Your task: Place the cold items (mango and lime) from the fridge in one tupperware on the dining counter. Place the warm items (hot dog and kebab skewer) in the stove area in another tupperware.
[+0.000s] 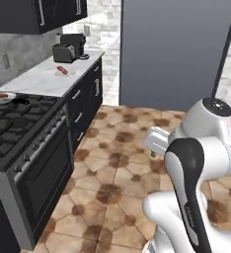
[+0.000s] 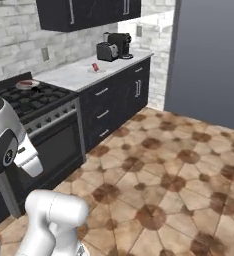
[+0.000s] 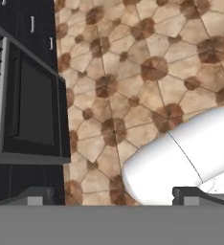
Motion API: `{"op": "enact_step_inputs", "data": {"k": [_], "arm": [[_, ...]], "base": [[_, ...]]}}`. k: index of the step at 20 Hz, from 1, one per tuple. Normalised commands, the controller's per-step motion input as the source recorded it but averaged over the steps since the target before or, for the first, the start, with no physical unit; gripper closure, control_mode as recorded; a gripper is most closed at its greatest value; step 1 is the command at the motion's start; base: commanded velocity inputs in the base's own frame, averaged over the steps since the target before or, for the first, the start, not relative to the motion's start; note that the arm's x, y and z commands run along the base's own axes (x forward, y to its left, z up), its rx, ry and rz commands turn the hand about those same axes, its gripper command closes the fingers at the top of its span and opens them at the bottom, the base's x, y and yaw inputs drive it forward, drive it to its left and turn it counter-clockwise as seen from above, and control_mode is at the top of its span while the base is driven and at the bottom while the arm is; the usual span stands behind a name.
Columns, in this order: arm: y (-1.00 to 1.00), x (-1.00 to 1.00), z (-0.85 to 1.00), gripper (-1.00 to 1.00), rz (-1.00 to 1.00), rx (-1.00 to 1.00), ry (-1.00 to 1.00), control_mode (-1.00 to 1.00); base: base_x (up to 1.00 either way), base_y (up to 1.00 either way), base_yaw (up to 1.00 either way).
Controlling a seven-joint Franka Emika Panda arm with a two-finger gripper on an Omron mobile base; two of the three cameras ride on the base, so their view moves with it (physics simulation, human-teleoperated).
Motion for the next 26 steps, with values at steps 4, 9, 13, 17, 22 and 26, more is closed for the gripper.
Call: {"op": "enact_step_inputs", "data": {"k": [4,9,13,17,22,26], "arm": [[0.0,0.0,0.0,-1.0,0.0,0.0,0.0,1.0],[0.0,0.0,0.0,-1.0,0.0,0.0,0.0,1.0],[0.0,0.0,0.0,-1.0,0.0,0.0,0.0,1.0],[0.0,0.0,0.0,-1.0,0.0,0.0,0.0,1.0],[0.0,0.0,0.0,-1.0,0.0,0.0,0.0,1.0],[0.0,0.0,0.0,-1.0,0.0,0.0,0.0,1.0]], "base": [[0.79,-0.73,0.43],[0.79,-0.71,0.48],[0.72,-0.8,0.57],[0.58,-0.86,0.53],[0.56,-0.86,0.54],[0.55,-0.87,0.55]]}}
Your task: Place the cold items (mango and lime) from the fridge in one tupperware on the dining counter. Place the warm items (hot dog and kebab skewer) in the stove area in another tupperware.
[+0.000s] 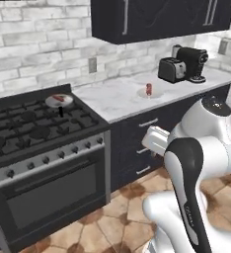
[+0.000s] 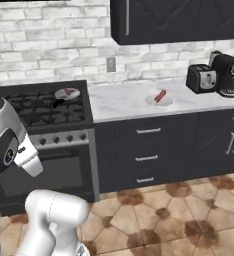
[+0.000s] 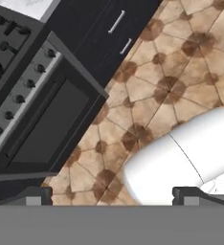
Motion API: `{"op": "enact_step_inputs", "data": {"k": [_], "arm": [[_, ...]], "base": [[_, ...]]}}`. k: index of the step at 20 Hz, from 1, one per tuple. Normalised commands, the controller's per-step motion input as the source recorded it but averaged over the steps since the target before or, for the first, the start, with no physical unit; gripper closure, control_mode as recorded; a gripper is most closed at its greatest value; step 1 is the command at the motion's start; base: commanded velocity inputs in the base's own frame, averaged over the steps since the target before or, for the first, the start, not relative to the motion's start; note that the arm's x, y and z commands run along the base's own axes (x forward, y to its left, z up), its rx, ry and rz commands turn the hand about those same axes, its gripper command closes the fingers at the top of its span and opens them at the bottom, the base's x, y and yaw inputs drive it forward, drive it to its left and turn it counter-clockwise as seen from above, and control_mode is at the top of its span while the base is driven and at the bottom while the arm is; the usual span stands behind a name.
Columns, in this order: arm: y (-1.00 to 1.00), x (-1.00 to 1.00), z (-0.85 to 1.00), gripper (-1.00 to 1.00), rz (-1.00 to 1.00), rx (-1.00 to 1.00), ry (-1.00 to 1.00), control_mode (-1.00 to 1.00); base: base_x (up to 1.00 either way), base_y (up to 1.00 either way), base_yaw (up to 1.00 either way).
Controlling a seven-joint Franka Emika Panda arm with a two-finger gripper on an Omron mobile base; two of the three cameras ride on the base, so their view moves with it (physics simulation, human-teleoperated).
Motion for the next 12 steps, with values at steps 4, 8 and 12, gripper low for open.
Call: {"op": "enact_step_inputs", "data": {"k": [4,8,12], "arm": [[0.0,0.0,0.0,-1.0,0.0,0.0,0.0,1.0],[0.0,0.0,0.0,-1.0,0.0,0.0,0.0,1.0],[0.0,0.0,0.0,-1.0,0.0,0.0,0.0,1.0]], "base": [[0.57,-0.83,0.54],[0.58,-0.76,0.46],[0.58,-0.67,0.2]]}}
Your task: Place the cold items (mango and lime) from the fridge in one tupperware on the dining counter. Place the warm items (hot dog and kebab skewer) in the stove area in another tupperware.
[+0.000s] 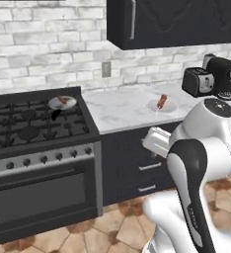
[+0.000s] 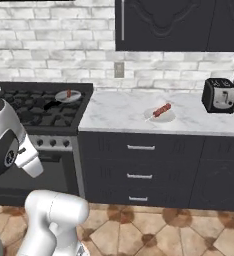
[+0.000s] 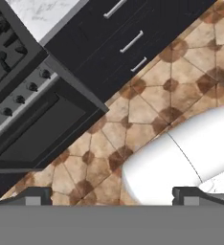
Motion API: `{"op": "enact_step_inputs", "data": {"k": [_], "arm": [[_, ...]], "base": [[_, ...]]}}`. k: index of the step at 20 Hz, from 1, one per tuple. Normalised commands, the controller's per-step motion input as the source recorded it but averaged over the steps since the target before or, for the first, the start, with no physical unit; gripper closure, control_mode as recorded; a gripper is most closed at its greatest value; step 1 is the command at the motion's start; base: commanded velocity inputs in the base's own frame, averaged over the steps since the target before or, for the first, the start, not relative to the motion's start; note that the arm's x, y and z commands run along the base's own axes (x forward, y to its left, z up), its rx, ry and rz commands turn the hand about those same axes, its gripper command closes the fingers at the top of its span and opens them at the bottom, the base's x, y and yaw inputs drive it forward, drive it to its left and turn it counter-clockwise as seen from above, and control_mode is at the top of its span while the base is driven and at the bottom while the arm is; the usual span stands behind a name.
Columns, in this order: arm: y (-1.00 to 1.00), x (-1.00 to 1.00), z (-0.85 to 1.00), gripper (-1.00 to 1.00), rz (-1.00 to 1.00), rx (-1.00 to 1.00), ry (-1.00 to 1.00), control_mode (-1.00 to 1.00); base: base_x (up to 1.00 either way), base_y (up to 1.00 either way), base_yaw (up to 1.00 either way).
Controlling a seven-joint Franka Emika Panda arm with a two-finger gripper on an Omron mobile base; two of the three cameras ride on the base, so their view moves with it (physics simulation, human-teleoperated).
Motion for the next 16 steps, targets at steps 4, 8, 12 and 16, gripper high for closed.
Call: {"op": "enact_step_inputs", "data": {"k": [4,8,12,16], "arm": [[0.0,0.0,0.0,-1.0,0.0,0.0,0.0,1.0],[0.0,0.0,0.0,-1.0,0.0,0.0,0.0,1.0],[0.0,0.0,0.0,-1.0,0.0,0.0,0.0,1.0],[0.0,0.0,0.0,-1.0,0.0,0.0,0.0,1.0]], "base": [[0.62,-0.57,0.0],[0.81,-0.42,0.03],[0.82,-0.37,0.16],[0.67,-0.4,0.23]]}}
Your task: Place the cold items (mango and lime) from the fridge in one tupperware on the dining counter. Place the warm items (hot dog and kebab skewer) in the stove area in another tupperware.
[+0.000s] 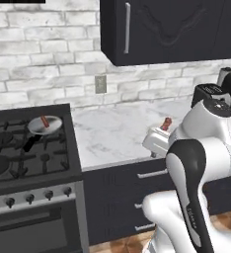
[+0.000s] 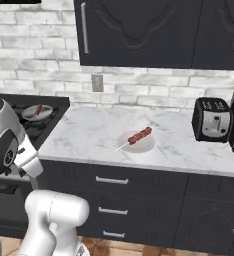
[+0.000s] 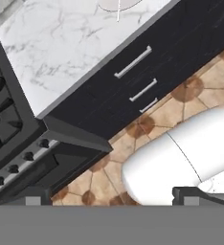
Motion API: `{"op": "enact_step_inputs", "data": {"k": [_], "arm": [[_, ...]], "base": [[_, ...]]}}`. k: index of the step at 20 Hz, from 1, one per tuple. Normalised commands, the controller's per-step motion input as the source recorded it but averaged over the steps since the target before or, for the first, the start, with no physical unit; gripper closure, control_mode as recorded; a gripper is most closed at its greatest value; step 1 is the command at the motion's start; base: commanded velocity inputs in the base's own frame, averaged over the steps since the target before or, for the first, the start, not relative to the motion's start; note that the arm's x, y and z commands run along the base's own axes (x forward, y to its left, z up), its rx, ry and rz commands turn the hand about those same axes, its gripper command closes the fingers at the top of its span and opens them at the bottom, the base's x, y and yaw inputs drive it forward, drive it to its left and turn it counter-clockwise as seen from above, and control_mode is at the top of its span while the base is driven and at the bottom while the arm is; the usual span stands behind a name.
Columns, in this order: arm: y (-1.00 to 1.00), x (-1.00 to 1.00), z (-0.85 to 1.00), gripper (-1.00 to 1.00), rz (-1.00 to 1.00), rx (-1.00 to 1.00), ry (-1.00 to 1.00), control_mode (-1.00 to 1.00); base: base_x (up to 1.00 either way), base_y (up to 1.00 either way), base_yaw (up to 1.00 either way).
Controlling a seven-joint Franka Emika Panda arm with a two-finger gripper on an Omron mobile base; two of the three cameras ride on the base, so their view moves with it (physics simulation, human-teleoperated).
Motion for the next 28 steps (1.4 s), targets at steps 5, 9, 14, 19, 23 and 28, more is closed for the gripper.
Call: {"op": "enact_step_inputs", "data": {"k": [5,9,14,19,23,28], "arm": [[0.0,0.0,0.0,-1.0,0.0,0.0,0.0,1.0],[0.0,0.0,0.0,-1.0,0.0,0.0,0.0,1.0],[0.0,0.0,0.0,-1.0,0.0,0.0,0.0,1.0],[0.0,0.0,0.0,-1.0,0.0,0.0,0.0,1.0],[0.0,0.0,0.0,-1.0,0.0,0.0,0.0,1.0],[0.0,0.14,0.0,-1.0,0.0,0.0,0.0,-1.0]], "base": [[0.45,-0.64,0.42],[0.31,-0.64,0.39],[0.41,-0.48,0.0],[0.48,-0.1,-0.45],[0.53,0.01,-0.58],[0.54,0.01,-0.2]]}}
